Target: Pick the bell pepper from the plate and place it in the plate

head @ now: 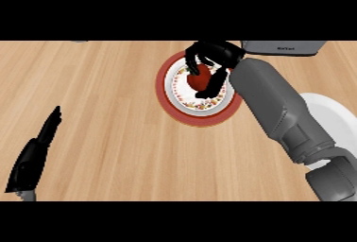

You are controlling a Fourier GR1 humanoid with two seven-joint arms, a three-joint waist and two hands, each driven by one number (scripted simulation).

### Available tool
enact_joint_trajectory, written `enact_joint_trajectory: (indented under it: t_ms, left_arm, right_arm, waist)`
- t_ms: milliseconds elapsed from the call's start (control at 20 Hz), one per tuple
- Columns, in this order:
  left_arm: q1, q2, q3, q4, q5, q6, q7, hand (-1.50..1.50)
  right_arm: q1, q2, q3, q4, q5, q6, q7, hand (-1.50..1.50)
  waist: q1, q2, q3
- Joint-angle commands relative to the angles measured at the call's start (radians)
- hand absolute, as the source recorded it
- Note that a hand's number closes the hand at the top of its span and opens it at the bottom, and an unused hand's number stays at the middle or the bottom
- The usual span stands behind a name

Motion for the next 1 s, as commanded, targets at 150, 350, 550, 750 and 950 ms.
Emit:
enact_joint_trajectory:
  t_ms: [150, 350, 550, 750, 950]
  left_arm:
    - [-0.065, 0.006, 0.021, 0.045, 0.002, -0.011, -0.004, 0.0]
    - [0.019, 0.021, 0.039, 0.012, 0.028, -0.049, -0.028, 0.0]
    - [0.023, -0.007, 0.006, -0.028, -0.017, -0.008, -0.001, 0.0]
    - [-0.005, -0.007, 0.022, 0.019, -0.007, -0.011, -0.02, 0.0]
    - [0.003, -0.023, 0.0, -0.01, -0.024, -0.005, -0.015, 0.0]
  right_arm:
    - [-0.031, 0.082, -0.055, 0.13, -0.012, -0.062, 0.14, -1.5]
    - [0.033, 0.087, -0.078, 0.124, -0.023, -0.088, 0.062, -1.5]
    - [0.001, 0.076, -0.206, 0.109, -0.148, -0.041, 0.068, -1.5]
    - [-0.019, 0.031, -0.316, 0.118, -0.244, -0.081, 0.1, -1.5]
    - [-0.053, -0.098, -0.384, 0.163, -0.3, 0.012, 0.159, -1.5]
  waist:
    - [0.005, 0.008, 0.0]
    - [-0.001, 0.001, 0.0]
    - [-0.004, -0.001, 0.001]
    - [-0.002, 0.005, 0.001]
    - [0.016, 0.012, 0.001]
